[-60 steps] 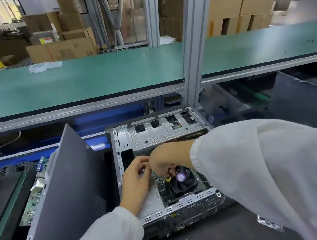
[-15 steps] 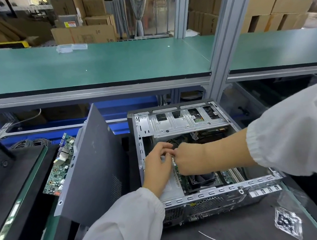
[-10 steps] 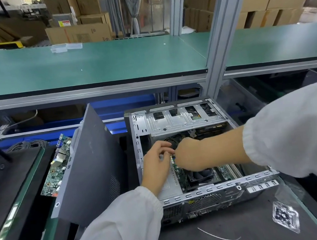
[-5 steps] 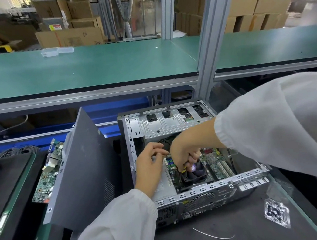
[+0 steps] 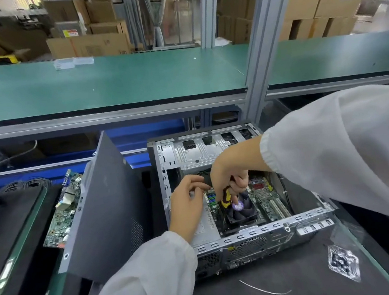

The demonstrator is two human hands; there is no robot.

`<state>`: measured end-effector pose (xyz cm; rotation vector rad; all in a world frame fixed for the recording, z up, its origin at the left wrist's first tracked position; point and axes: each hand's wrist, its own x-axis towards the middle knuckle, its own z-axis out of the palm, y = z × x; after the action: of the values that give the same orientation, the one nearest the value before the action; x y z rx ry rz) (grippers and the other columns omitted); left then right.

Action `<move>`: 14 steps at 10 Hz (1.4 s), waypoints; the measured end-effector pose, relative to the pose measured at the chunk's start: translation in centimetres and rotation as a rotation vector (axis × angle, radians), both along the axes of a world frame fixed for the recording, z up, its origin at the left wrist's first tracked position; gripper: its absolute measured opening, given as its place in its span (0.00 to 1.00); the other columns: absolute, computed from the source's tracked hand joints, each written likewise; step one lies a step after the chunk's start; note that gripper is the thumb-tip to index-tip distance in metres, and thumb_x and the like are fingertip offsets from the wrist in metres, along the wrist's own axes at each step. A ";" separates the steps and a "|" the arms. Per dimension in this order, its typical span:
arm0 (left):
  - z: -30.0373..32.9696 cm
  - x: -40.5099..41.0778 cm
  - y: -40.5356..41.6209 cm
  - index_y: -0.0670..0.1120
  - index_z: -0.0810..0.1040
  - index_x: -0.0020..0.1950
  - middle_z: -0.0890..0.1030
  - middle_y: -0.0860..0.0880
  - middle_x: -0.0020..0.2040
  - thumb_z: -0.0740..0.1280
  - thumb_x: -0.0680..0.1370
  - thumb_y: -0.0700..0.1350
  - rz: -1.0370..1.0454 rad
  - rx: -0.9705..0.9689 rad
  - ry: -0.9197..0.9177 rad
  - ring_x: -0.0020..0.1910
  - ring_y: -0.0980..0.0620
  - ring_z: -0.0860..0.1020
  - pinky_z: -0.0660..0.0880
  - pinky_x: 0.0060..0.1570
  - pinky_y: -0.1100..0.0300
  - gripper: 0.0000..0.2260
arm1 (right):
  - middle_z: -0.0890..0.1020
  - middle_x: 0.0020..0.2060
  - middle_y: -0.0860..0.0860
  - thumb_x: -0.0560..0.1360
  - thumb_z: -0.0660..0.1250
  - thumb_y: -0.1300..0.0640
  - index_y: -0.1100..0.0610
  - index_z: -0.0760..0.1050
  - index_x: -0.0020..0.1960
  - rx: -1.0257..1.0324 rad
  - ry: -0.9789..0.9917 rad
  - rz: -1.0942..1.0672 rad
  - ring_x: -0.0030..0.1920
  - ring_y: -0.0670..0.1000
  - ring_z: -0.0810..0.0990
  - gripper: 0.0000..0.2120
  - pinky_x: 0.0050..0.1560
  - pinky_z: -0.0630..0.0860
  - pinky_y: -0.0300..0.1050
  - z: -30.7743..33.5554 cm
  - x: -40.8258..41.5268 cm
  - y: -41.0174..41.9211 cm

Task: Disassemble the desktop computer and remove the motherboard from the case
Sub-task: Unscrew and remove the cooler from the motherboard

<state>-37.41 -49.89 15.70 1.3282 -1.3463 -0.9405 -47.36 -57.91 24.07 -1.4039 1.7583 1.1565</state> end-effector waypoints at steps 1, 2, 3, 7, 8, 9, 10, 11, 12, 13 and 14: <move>-0.1 0.1 0.0 0.46 0.77 0.52 0.84 0.52 0.42 0.60 0.78 0.32 -0.003 -0.009 0.002 0.48 0.57 0.81 0.76 0.56 0.56 0.11 | 0.64 0.27 0.48 0.82 0.55 0.53 0.63 0.72 0.57 0.023 -0.012 0.208 0.21 0.45 0.60 0.15 0.21 0.55 0.32 0.0 0.0 0.6; 0.0 -0.1 -0.2 0.46 0.78 0.52 0.83 0.51 0.43 0.61 0.77 0.32 -0.001 0.016 0.027 0.47 0.54 0.81 0.78 0.53 0.52 0.12 | 0.77 0.35 0.50 0.78 0.60 0.59 0.58 0.78 0.51 -0.194 0.039 1.359 0.35 0.50 0.77 0.08 0.31 0.70 0.41 -0.2 0.1 3.5; -0.1 0.0 -0.4 0.46 0.78 0.51 0.83 0.52 0.42 0.61 0.76 0.30 0.013 0.028 0.037 0.46 0.55 0.80 0.78 0.53 0.53 0.13 | 0.83 0.45 0.50 0.76 0.62 0.62 0.57 0.79 0.50 -0.303 0.117 1.958 0.46 0.52 0.81 0.08 0.38 0.73 0.43 0.1 -0.5 4.6; 0.0 0.1 -0.3 0.46 0.77 0.53 0.84 0.53 0.42 0.61 0.78 0.33 -0.018 -0.017 -0.014 0.48 0.57 0.81 0.75 0.57 0.56 0.11 | 0.64 0.27 0.49 0.83 0.54 0.54 0.63 0.70 0.45 0.102 0.017 -0.019 0.18 0.45 0.61 0.14 0.18 0.56 0.33 -0.1 0.0 1.1; -0.2 0.1 -0.4 0.46 0.78 0.52 0.83 0.55 0.41 0.61 0.77 0.32 -0.018 -0.017 -0.032 0.46 0.58 0.80 0.76 0.52 0.60 0.12 | 0.68 0.29 0.48 0.79 0.59 0.59 0.57 0.69 0.36 -0.101 0.140 1.216 0.27 0.48 0.66 0.12 0.27 0.64 0.41 -0.3 -0.2 3.9; -0.1 0.1 -0.4 0.47 0.78 0.52 0.82 0.55 0.41 0.60 0.77 0.31 0.004 0.006 -0.019 0.43 0.60 0.80 0.75 0.45 0.69 0.14 | 0.75 0.37 0.47 0.75 0.62 0.62 0.53 0.77 0.47 -0.379 0.154 1.837 0.36 0.50 0.72 0.07 0.35 0.68 0.44 0.2 -0.8 6.1; 0.3 0.1 -0.3 0.45 0.78 0.53 0.83 0.53 0.42 0.60 0.77 0.30 -0.007 -0.002 -0.048 0.45 0.60 0.80 0.75 0.51 0.64 0.13 | 0.80 0.44 0.51 0.75 0.62 0.63 0.57 0.76 0.50 -0.442 0.057 1.690 0.43 0.53 0.79 0.07 0.37 0.70 0.45 0.4 -1.0 5.5; 0.4 0.0 -0.1 0.44 0.77 0.53 0.84 0.51 0.43 0.60 0.78 0.31 -0.025 -0.005 -0.033 0.46 0.58 0.81 0.75 0.56 0.59 0.12 | 0.74 0.33 0.50 0.78 0.64 0.50 0.60 0.73 0.51 -0.241 -0.012 0.661 0.26 0.47 0.74 0.12 0.24 0.67 0.36 1.1 -0.5 3.2; 0.4 0.0 0.0 0.45 0.77 0.52 0.84 0.50 0.43 0.60 0.78 0.31 -0.019 0.011 -0.023 0.47 0.56 0.81 0.75 0.59 0.55 0.12 | 0.63 0.27 0.48 0.82 0.55 0.49 0.66 0.71 0.49 0.041 -0.090 -0.136 0.15 0.44 0.60 0.19 0.16 0.53 0.31 0.7 -0.4 0.7; 0.4 0.0 -0.1 0.44 0.77 0.53 0.84 0.51 0.42 0.60 0.77 0.31 -0.021 0.002 -0.021 0.46 0.57 0.81 0.75 0.58 0.53 0.12 | 0.68 0.26 0.49 0.81 0.56 0.57 0.62 0.71 0.41 -0.082 -0.028 0.508 0.19 0.46 0.65 0.13 0.19 0.60 0.35 0.4 -0.7 2.5; 0.4 0.0 -0.1 0.44 0.77 0.53 0.83 0.53 0.41 0.60 0.77 0.31 -0.011 0.000 -0.028 0.45 0.59 0.80 0.76 0.57 0.52 0.12 | 0.79 0.34 0.50 0.74 0.62 0.64 0.57 0.75 0.39 -0.282 0.103 1.785 0.33 0.50 0.75 0.07 0.30 0.67 0.42 0.1 -1.2 5.3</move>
<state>-37.43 -50.03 16.15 1.3393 -1.3765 -0.9323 -48.54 -52.65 24.14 -3.2238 0.2475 1.6722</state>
